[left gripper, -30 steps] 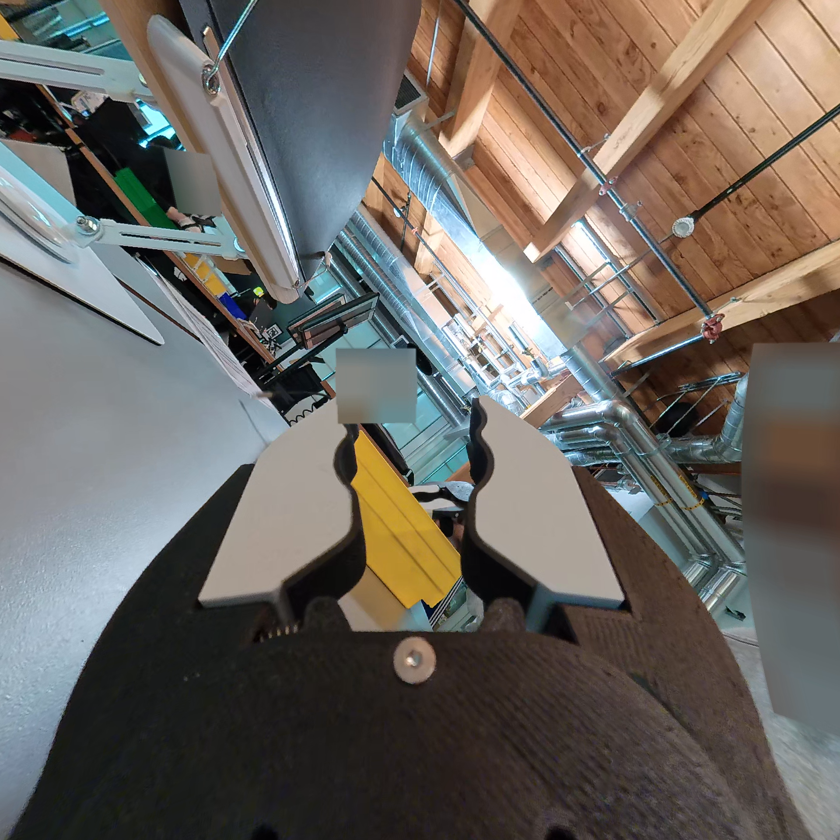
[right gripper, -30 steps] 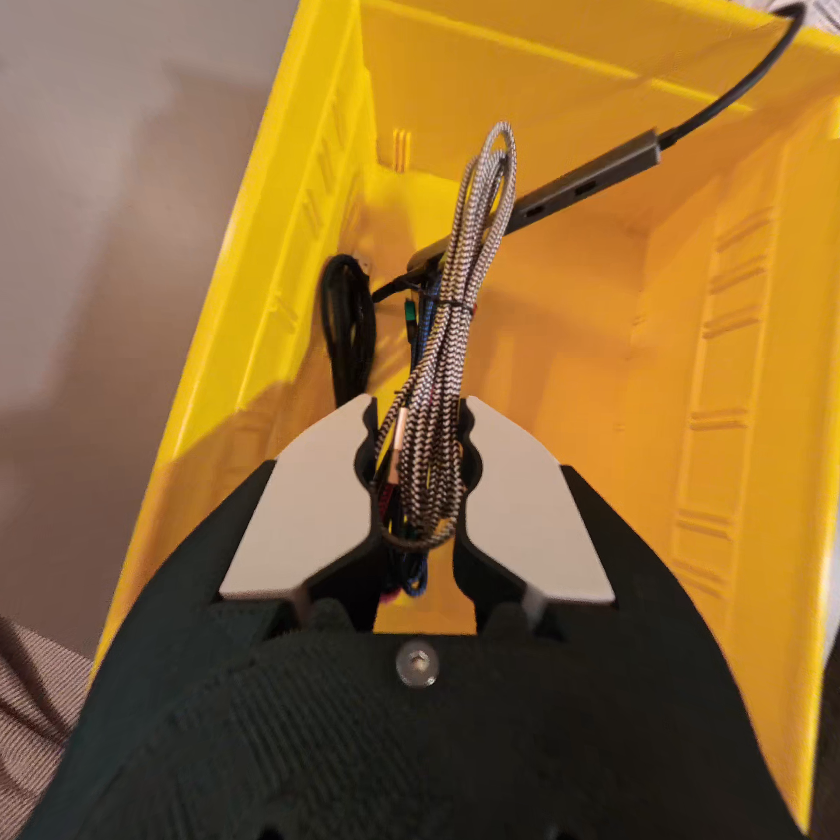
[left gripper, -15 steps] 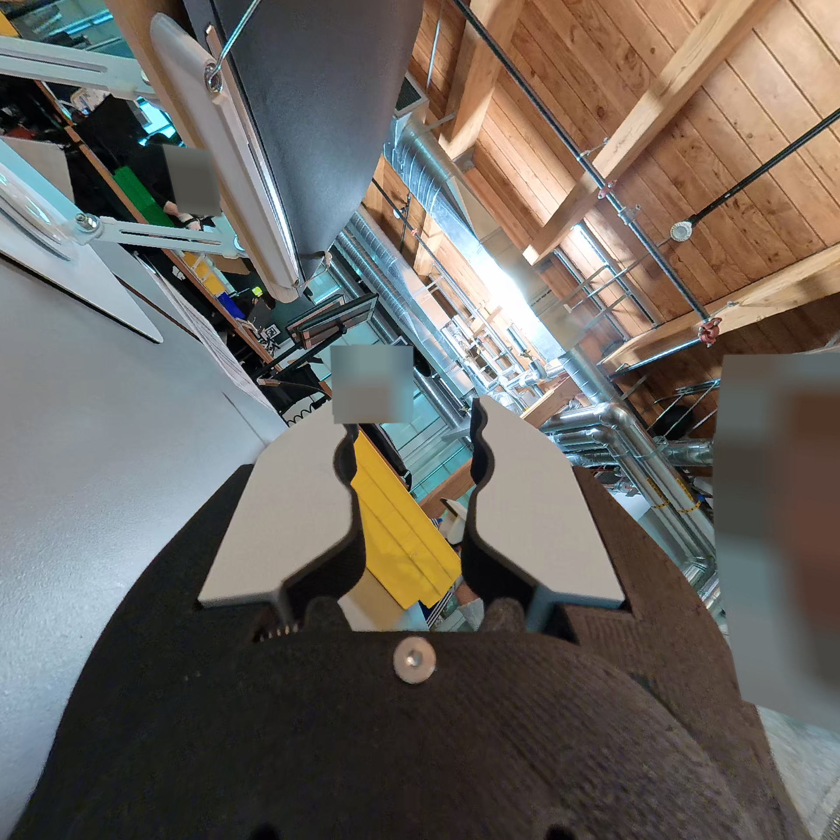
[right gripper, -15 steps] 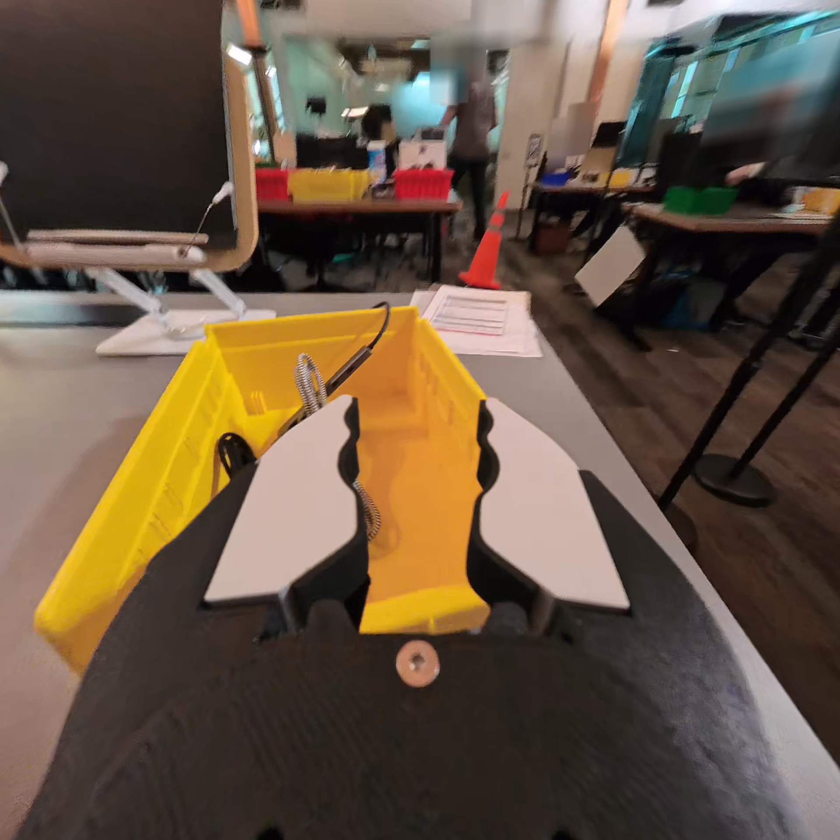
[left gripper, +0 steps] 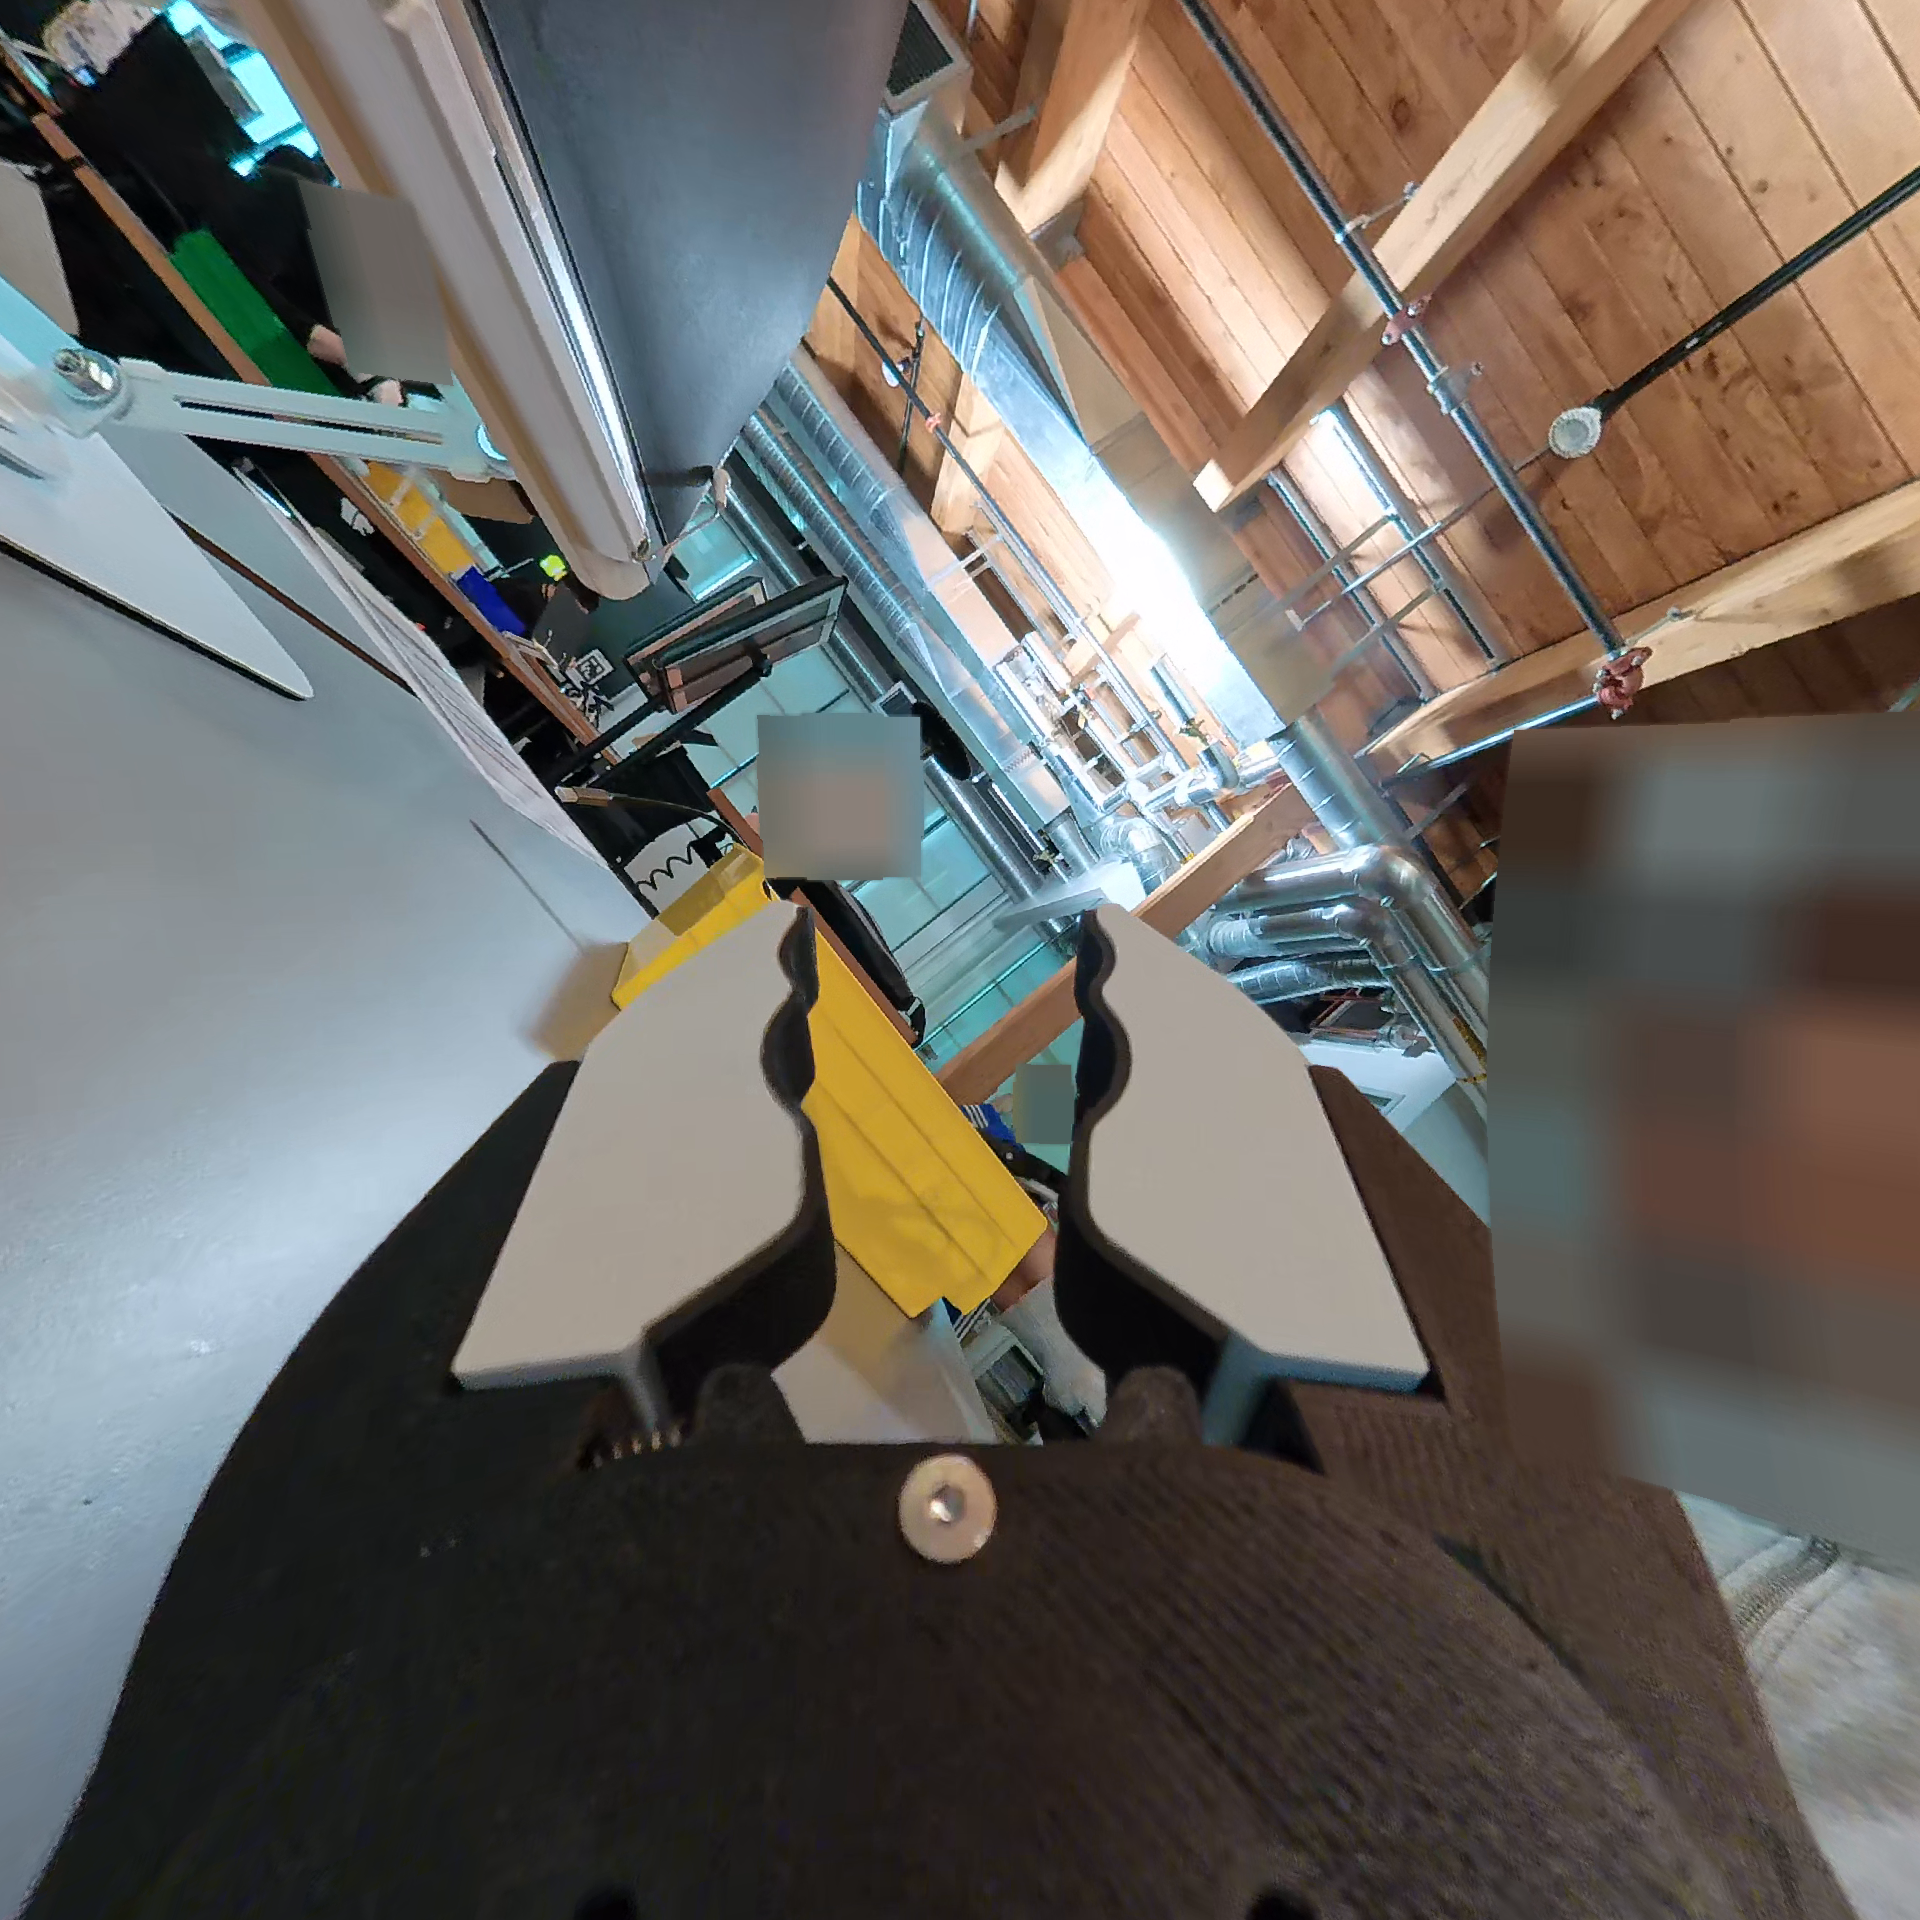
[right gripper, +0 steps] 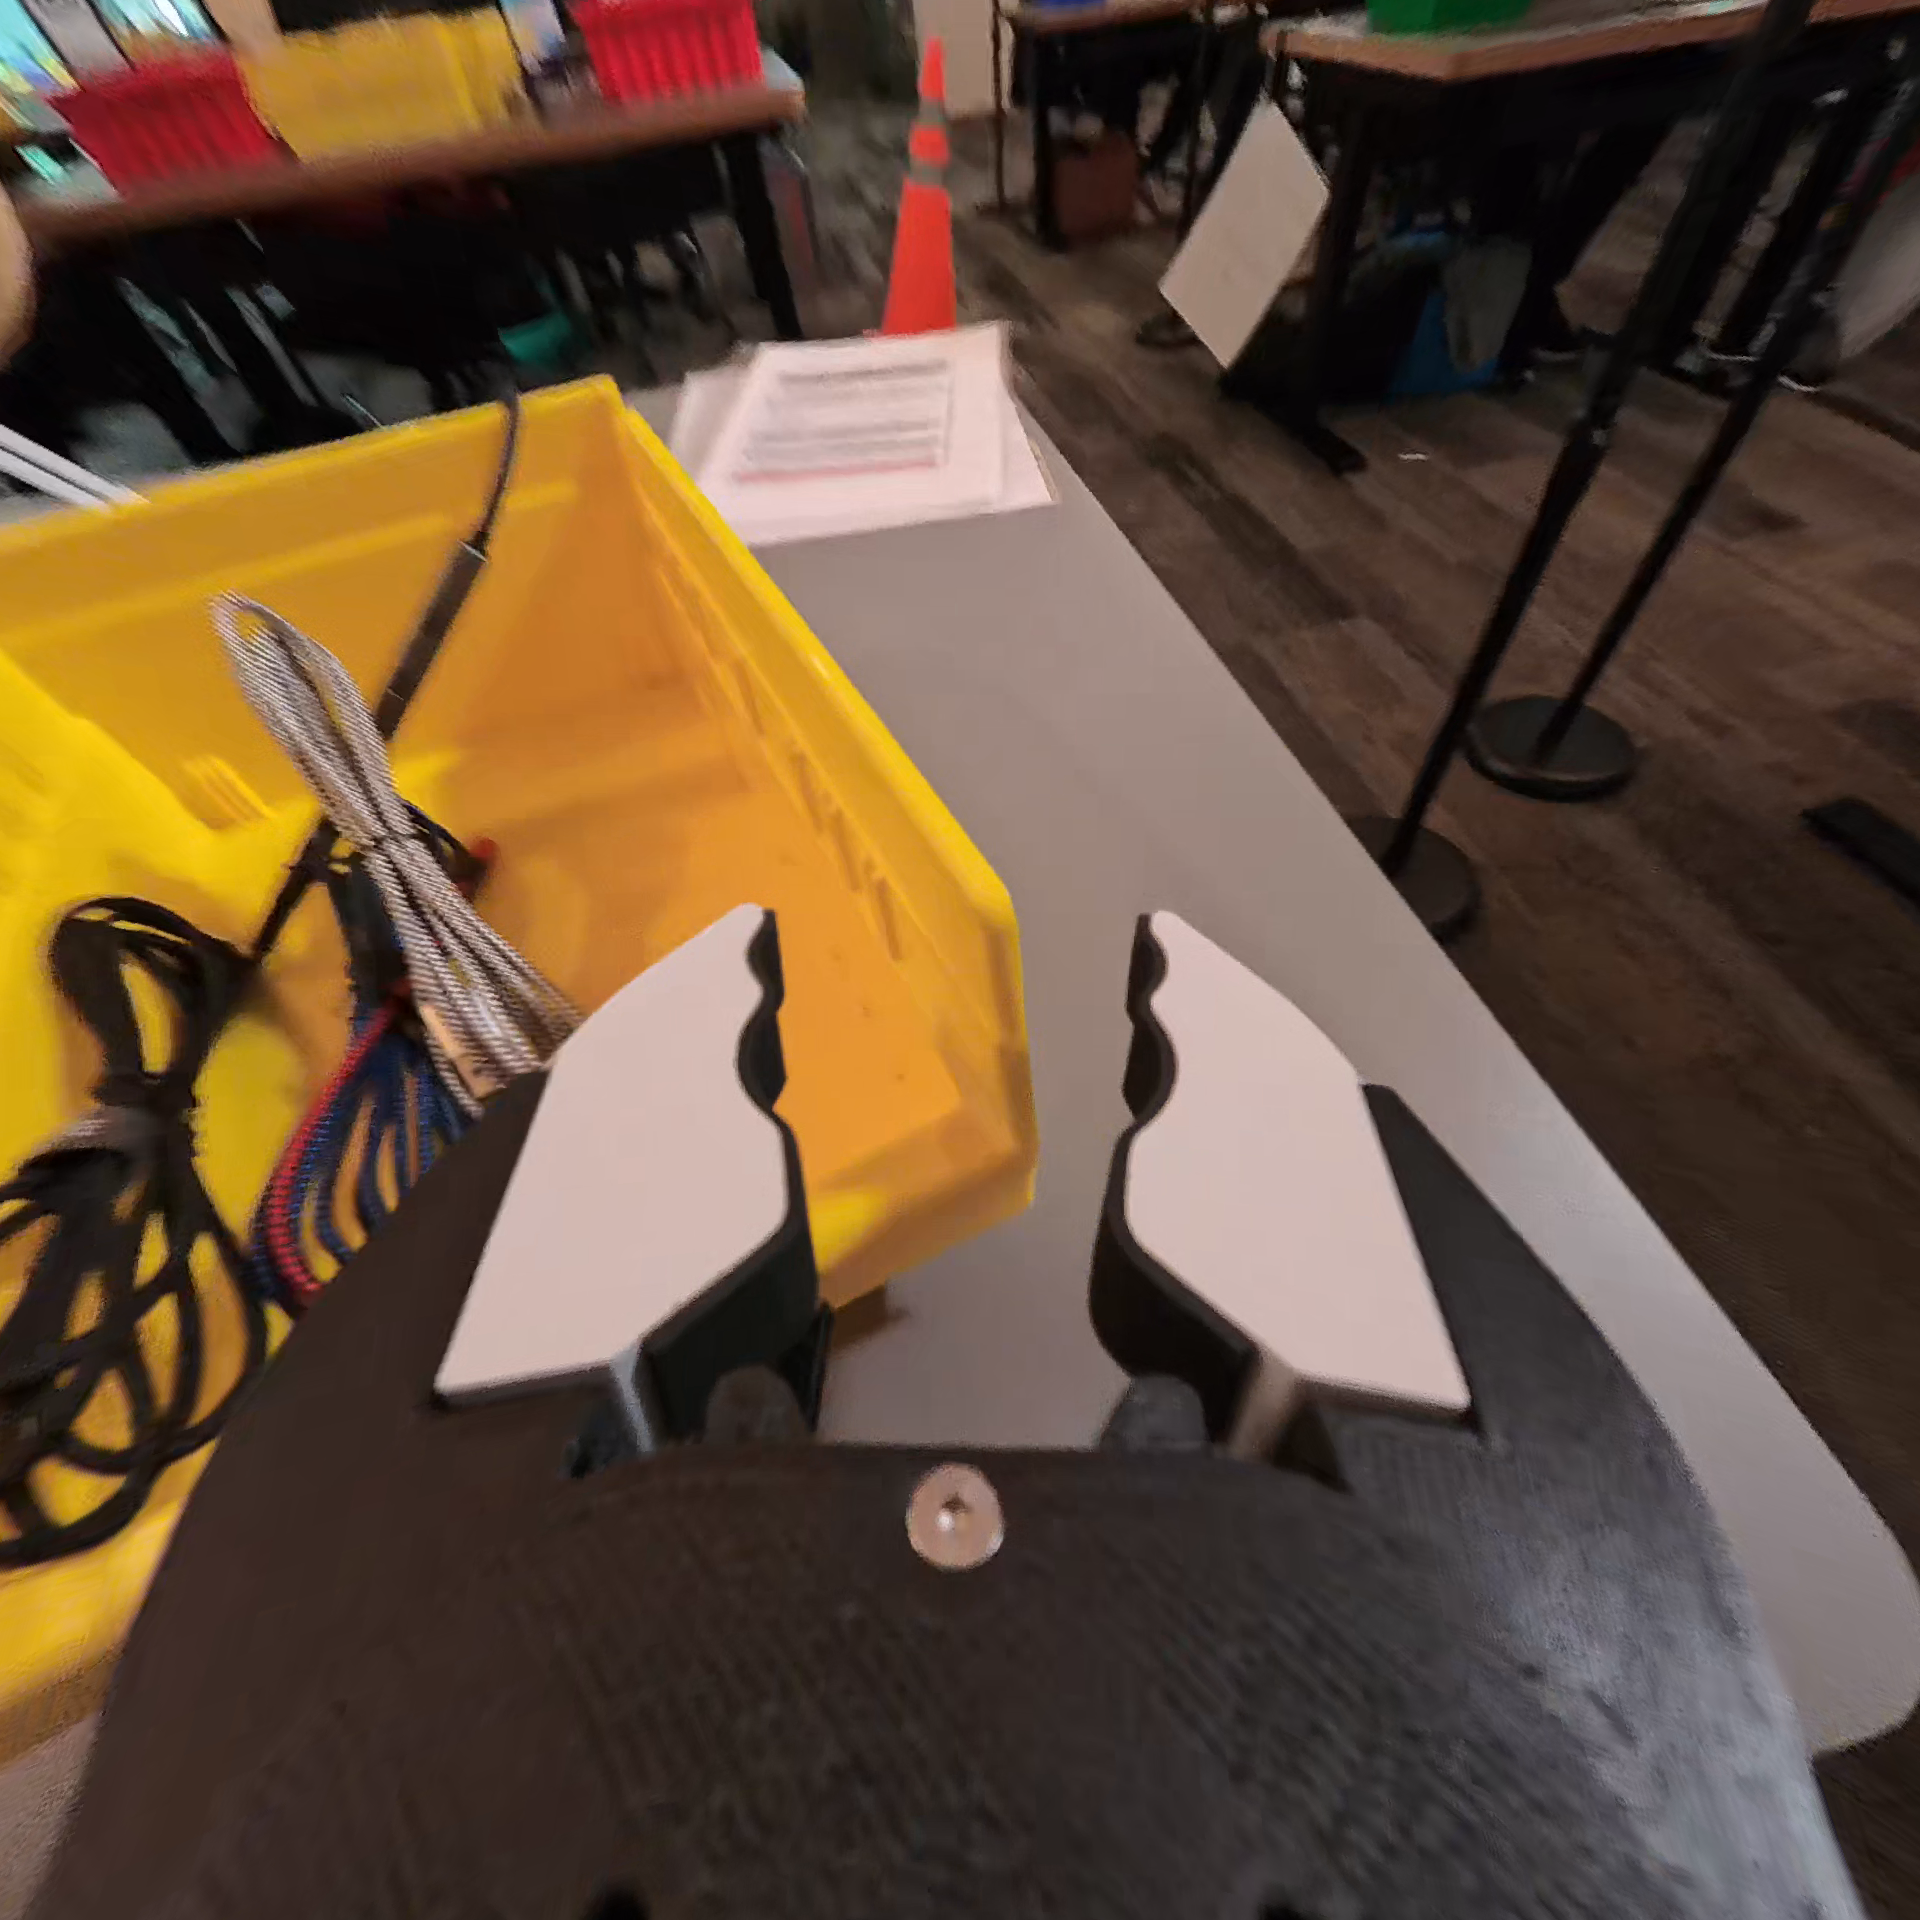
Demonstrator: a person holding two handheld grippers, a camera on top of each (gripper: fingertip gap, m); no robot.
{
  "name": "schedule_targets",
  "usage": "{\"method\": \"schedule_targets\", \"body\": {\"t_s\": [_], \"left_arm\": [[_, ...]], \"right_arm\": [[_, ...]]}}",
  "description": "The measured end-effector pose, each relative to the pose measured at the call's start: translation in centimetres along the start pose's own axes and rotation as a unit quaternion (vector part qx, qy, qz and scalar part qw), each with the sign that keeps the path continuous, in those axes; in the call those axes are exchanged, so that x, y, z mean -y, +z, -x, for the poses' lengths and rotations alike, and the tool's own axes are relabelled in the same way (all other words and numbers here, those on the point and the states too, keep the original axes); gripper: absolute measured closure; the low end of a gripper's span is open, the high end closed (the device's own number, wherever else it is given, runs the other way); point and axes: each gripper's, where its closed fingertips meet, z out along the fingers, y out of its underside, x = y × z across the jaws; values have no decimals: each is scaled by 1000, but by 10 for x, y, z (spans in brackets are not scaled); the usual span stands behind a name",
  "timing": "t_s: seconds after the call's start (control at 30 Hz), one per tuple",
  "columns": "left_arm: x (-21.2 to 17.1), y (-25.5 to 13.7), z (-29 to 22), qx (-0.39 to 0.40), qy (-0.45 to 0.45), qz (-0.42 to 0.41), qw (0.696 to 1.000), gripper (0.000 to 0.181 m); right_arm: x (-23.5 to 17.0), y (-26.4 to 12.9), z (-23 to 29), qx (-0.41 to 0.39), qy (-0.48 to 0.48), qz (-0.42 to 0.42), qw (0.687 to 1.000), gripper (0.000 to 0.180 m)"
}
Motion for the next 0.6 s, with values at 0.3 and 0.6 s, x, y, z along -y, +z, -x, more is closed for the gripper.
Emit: {"method": "schedule_targets", "body": {"t_s": [0.3,0.6], "left_arm": [[1,0,0,-6,-9,-4,1000,131],[-1,1,0,-7,-13,1,1000,129]], "right_arm": [[2,3,11,4,-31,-11,999,133],[-1,0,13,3,-49,7,999,159]]}}
